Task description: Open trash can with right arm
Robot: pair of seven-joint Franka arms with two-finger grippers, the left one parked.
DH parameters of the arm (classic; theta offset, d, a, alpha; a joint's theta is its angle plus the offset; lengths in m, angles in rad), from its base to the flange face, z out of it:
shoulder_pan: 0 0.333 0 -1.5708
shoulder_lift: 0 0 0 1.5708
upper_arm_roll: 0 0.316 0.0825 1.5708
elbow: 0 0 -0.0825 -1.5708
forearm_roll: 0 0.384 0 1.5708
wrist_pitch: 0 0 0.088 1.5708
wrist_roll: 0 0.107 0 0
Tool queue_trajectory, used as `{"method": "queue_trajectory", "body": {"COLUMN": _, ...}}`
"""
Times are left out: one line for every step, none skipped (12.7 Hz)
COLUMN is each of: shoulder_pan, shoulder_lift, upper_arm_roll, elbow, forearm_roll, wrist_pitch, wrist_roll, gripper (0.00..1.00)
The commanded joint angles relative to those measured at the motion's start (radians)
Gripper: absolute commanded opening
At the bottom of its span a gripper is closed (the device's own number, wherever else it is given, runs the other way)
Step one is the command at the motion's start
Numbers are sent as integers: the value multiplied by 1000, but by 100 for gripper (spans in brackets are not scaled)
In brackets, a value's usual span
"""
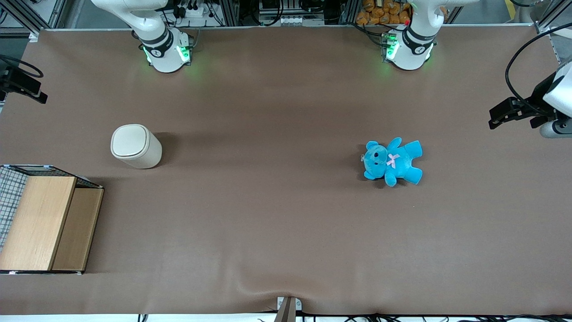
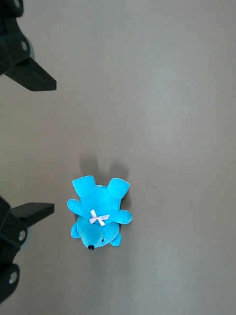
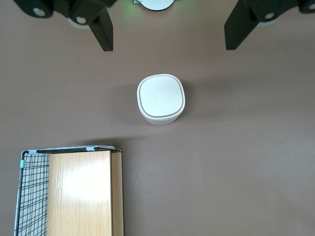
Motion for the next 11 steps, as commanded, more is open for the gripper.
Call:
{"method": "queue_trajectory", "body": {"shoulder_pan": 1, "shoulder_lift": -13, "upper_arm_roll": 2, "elbow": -4, "forearm_roll": -6, "wrist_pitch": 2, "wrist_roll": -3, "gripper": 100}}
{"method": "queue_trajectory", "body": {"shoulder_pan": 1, "shoulder_lift": -13, "upper_arm_roll": 2, "elbow": -1, "forearm_roll": -8, "wrist_pitch": 3, "wrist_roll": -4, "gripper": 100}}
{"method": "queue_trajectory", "body": {"shoulder_pan": 1, "shoulder_lift": -11, "upper_arm_roll": 2, "elbow": -3, "forearm_roll": -9, "wrist_pitch": 3, "wrist_roll": -6, "gripper": 100}}
{"method": "queue_trajectory", "body": {"shoulder_pan": -4, "shoulder_lift": -10, "upper_arm_roll": 2, "elbow": -3, "forearm_roll": -8, "wrist_pitch": 3, "wrist_roll": -9, "gripper": 100}}
{"method": "queue_trajectory", "body": {"shoulder_pan": -8, "shoulder_lift": -10, "upper_arm_roll": -1, "elbow": -1, "forearm_roll": -9, "wrist_pitch": 4, "wrist_roll": -18, "gripper": 100}}
{"method": "queue_trajectory", "body": {"shoulder_pan": -7, "shoulder_lift": -7, "upper_arm_roll": -3, "elbow": -3, "forearm_roll": -20, "wrist_pitch": 6, "wrist_roll": -18, "gripper": 100}}
{"method": "queue_trajectory", "body": {"shoulder_pan": 1, "shoulder_lift": 7, "upper_arm_roll": -1, "elbow": 0, "forearm_roll": -21, "wrist_pitch": 9, "wrist_roll": -17, "gripper": 100}}
{"method": "queue_trajectory", "body": {"shoulder_pan": 2, "shoulder_lift": 9, "upper_arm_roll": 0, "elbow": -6, "forearm_roll": -20, "wrist_pitch": 0, "wrist_roll": -15, "gripper": 100}}
{"method": "queue_trajectory", "body": {"shoulder_pan": 2, "shoulder_lift": 9, "upper_arm_roll": 0, "elbow": -19, "forearm_roll": -18, "wrist_pitch": -14, "wrist_roll": -12, "gripper": 100}}
{"method": "queue_trajectory", "body": {"shoulder_pan": 2, "shoulder_lift": 10, "upper_arm_roll": 0, "elbow": -35, "forearm_roll": -18, "wrist_pitch": -16, "wrist_roll": -12, "gripper": 100}}
{"method": "queue_trajectory", "body": {"shoulder_pan": 1, "shoulder_lift": 19, "upper_arm_roll": 0, "elbow": -50, "forearm_roll": -20, "wrist_pitch": -16, "wrist_roll": -12, "gripper": 100}}
